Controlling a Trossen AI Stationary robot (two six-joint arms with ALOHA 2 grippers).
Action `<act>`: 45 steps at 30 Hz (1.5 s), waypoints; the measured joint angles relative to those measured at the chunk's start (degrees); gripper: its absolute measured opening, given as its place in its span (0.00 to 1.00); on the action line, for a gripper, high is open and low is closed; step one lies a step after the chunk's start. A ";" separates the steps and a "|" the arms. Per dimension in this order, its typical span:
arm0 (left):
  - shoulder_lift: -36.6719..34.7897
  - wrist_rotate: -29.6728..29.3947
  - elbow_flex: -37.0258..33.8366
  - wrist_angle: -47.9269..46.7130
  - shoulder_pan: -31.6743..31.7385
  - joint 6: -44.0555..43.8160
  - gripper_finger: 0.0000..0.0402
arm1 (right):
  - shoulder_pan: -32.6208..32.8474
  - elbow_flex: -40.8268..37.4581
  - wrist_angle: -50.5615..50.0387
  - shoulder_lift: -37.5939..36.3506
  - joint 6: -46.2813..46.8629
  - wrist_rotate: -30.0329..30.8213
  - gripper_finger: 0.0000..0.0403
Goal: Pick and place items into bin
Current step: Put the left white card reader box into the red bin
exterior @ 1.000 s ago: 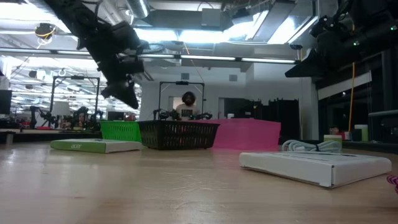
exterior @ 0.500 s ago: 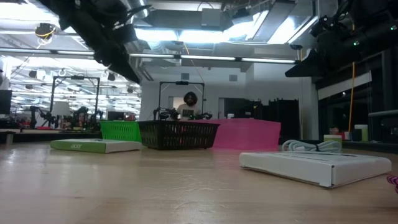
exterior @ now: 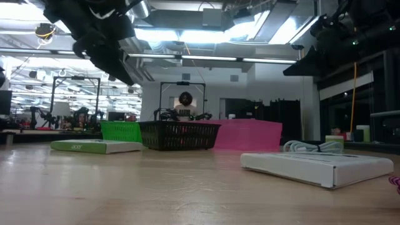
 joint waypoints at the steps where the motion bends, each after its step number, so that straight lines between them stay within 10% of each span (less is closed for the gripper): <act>1: 0.00 -0.28 0.00 -0.28 -1.23 -1.01 0.01 | 0.01 0.00 0.66 0.42 -0.07 -1.47 0.00; 23: 6.85 -10.26 -0.02 -8.85 -24.54 -26.86 0.01 | 7.68 0.00 20.04 14.80 -0.32 -7.82 0.00; 45: 8.57 -9.88 -0.02 -19.14 -27.29 -39.04 0.01 | 16.41 14.88 22.43 36.30 -2.01 -8.47 0.00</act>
